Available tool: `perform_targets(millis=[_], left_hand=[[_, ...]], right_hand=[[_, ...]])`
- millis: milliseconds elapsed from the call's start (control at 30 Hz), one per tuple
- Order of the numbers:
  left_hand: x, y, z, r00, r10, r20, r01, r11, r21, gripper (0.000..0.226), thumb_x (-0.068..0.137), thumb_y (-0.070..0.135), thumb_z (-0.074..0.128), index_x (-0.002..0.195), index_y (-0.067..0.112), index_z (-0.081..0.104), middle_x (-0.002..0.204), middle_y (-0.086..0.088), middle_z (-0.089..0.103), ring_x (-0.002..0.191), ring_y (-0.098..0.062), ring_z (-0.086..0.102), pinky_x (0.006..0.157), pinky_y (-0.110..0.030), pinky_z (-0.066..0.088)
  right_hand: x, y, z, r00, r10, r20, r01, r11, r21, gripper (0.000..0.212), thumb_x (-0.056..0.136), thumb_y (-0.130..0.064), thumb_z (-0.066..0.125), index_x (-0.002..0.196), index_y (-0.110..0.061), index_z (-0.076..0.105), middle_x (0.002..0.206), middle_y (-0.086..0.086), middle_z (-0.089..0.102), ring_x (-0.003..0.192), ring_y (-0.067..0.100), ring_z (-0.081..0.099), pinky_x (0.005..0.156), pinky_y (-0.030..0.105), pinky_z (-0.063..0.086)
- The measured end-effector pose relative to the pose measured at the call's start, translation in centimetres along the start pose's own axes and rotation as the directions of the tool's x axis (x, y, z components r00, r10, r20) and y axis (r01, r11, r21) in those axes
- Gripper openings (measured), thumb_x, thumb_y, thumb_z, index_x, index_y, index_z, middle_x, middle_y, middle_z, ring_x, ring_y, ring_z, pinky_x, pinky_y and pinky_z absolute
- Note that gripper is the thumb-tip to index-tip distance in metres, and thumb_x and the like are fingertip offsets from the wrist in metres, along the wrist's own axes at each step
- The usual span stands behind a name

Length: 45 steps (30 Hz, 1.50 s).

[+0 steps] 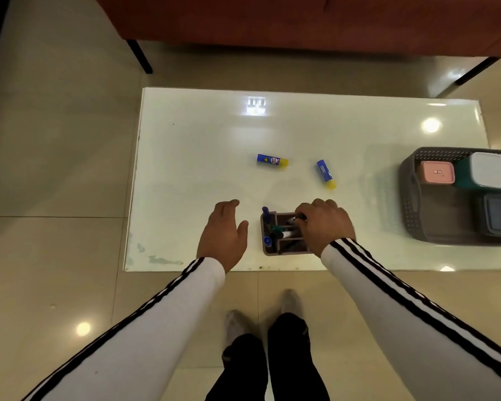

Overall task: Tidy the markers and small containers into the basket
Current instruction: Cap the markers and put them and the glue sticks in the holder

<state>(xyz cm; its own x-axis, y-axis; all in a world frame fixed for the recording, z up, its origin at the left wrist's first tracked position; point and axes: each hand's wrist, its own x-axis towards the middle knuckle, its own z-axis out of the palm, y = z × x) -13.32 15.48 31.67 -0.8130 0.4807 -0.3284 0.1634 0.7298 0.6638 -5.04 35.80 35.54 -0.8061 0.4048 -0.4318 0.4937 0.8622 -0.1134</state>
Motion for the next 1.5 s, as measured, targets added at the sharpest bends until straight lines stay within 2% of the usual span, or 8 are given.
perform_targets(millis=[200,333,433,633,867,1033,1267,1500], left_hand=[[2.1,0.8,-0.1,1.0,0.015,-0.012,-0.015,1.0,0.015,0.045,0.096,0.024,0.052,0.14,0.016,0.042,0.14,-0.004,0.043,0.121,-0.025,0.051,0.096,-0.044,0.047],[4.9,2.3,0.1,0.999,0.016,-0.033,-0.015,1.0,0.026,0.043,0.096,0.024,0.052,0.138,0.016,0.044,0.14,-0.002,0.043,0.121,-0.023,0.051,0.097,-0.042,0.047],[7.1,3.5,0.5,0.999,0.003,-0.049,-0.001,1.0,0.03,0.041,0.096,0.024,0.052,0.137,0.017,0.046,0.139,-0.001,0.044,0.119,-0.022,0.052,0.096,-0.041,0.048],[11.5,4.7,2.1,0.999,-0.03,-0.015,0.032,0.994,0.103,0.039,0.096,0.023,0.053,0.134,0.016,0.049,0.137,-0.002,0.046,0.118,-0.023,0.053,0.096,-0.041,0.047],[16.7,4.9,4.5,0.999,-0.027,0.023,0.021,0.976,0.215,0.037,0.095,0.021,0.054,0.131,0.013,0.052,0.131,-0.004,0.049,0.115,-0.024,0.052,0.091,-0.043,0.049],[17.8,5.0,5.4,0.999,-0.035,0.006,0.032,0.964,0.263,0.036,0.093,0.018,0.054,0.129,0.011,0.054,0.128,-0.006,0.05,0.114,-0.027,0.052,0.091,-0.043,0.048],[15.2,3.2,5.1,0.997,-0.083,-0.003,0.078,0.926,0.37,0.038,0.091,0.016,0.055,0.129,0.009,0.053,0.132,-0.009,0.049,0.117,-0.029,0.047,0.094,-0.042,0.045],[10.3,0.5,3.2,0.989,-0.146,0.028,0.121,0.898,0.422,0.039,0.089,0.015,0.058,0.127,0.007,0.053,0.13,-0.011,0.05,0.115,-0.032,0.048,0.092,-0.044,0.045]], right_hand=[[1.4,0.8,-1.6,0.999,0.024,0.028,-0.025,0.998,0.053,0.029,0.098,-0.04,0.045,0.12,-0.03,0.061,0.112,-0.002,0.06,0.106,0.022,0.053,0.079,0.032,0.044],[2.8,2.4,-3.7,0.998,0.04,-0.056,-0.029,0.983,0.183,0.033,0.091,-0.055,0.055,0.116,-0.035,0.063,0.106,-0.009,0.062,0.098,0.016,0.059,0.074,0.03,0.046],[5.5,4.9,-4.8,0.986,0.142,-0.088,-0.112,0.953,0.28,0.032,0.091,-0.054,0.057,0.113,-0.033,0.065,0.105,-0.01,0.064,0.093,0.018,0.061,0.074,0.031,0.046],[11.0,9.5,-3.1,0.964,0.258,0.058,-0.264,0.926,0.268,0.028,0.092,-0.046,0.056,0.116,-0.033,0.061,0.11,-0.004,0.065,0.093,0.021,0.062,0.075,0.034,0.05],[15.6,11.4,0.5,0.97,0.228,0.083,-0.242,0.933,0.267,0.034,0.091,-0.042,0.059,0.122,-0.029,0.056,0.113,-0.001,0.061,0.099,0.024,0.059,0.076,0.04,0.054],[16.4,11.8,2.4,0.978,0.178,0.105,-0.199,0.949,0.246,0.044,0.089,-0.042,0.061,0.127,-0.022,0.05,0.116,0.001,0.057,0.104,0.024,0.054,0.068,0.033,0.044],[16.4,11.6,3.2,0.978,0.185,0.101,-0.208,0.921,0.328,0.034,0.091,-0.026,0.06,0.122,-0.017,0.05,0.116,0.006,0.059,0.095,0.029,0.059,0.07,0.036,0.05],[13.3,10.2,0.2,0.981,0.193,0.02,-0.186,0.905,0.384,0.036,0.091,-0.028,0.06,0.125,-0.021,0.051,0.117,0.001,0.06,0.092,0.026,0.06,0.071,0.033,0.046]])
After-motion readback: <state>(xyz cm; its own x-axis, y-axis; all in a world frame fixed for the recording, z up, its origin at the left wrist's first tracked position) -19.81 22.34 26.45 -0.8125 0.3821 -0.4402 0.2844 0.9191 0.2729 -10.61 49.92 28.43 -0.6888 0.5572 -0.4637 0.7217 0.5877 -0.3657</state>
